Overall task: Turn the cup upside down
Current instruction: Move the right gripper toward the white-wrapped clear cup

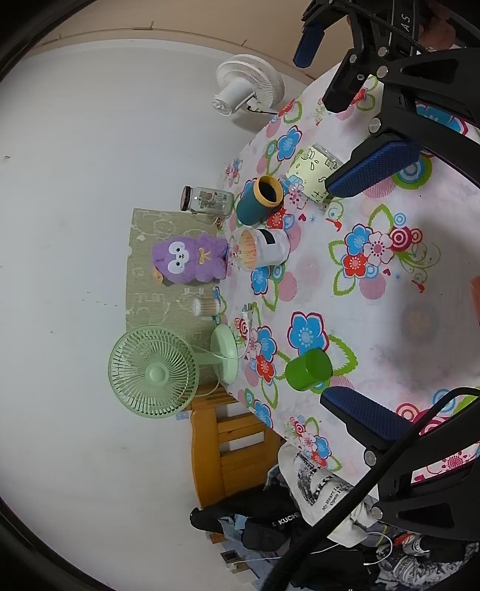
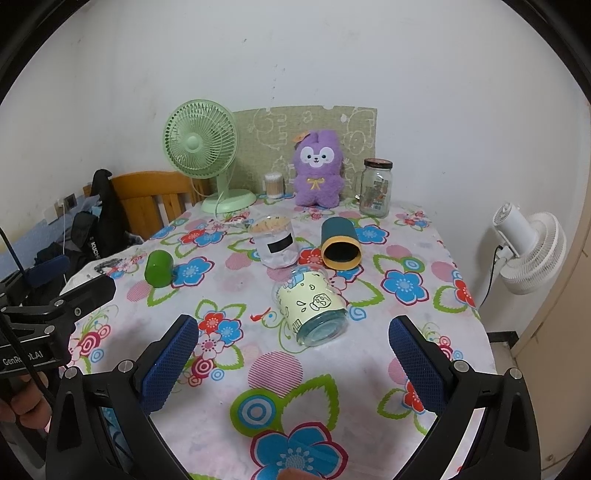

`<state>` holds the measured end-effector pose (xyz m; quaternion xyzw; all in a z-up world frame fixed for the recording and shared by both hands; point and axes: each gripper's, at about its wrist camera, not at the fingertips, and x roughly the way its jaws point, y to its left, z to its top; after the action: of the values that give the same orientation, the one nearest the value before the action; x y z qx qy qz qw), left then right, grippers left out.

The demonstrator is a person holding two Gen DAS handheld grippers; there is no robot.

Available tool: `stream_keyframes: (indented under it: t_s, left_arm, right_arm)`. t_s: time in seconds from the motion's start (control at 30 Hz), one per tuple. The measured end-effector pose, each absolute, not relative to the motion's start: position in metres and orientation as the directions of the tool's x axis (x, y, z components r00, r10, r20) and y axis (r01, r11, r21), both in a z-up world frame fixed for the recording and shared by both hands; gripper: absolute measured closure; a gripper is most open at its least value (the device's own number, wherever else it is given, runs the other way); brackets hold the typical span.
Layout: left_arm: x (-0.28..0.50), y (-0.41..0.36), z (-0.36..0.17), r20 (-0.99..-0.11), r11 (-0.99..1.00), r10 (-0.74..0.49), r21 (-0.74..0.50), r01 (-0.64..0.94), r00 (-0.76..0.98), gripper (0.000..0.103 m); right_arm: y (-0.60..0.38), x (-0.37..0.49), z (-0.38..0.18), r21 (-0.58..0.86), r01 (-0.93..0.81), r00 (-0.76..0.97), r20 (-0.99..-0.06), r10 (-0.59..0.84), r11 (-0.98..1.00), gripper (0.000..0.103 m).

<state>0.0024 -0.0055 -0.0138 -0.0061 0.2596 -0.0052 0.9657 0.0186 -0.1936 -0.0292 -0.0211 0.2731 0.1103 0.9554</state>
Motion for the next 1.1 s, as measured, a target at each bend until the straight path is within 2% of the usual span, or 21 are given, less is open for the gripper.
stream_keyframes:
  t_s: [0.33,0.73,1.1]
  left_arm:
    - [0.017,0.002,-0.025,-0.534,1.0,-0.019,-0.006,0.019,0.845,0.0]
    - [0.072,0.014,-0.046,-0.59,0.999,-0.007,0.039,0.037,0.808,0.0]
    - [0.133,0.015,-0.067,-0.634,0.982,-0.047,0.113,0.154,0.772,0.0]
  right_arm:
    - [-0.189,0.04,-0.033,-0.001,-0.231,0.815,-0.547,0.193,0.973,0.0]
    - [-0.169,0.102,-0.045,-0.062,-0.283,0.784,-0.59,0.193,0.957,0.0]
    - [-0.138,0.17,-0.066,-0.094,-0.374,0.736,-0.636,0.233,0.923,0.0]
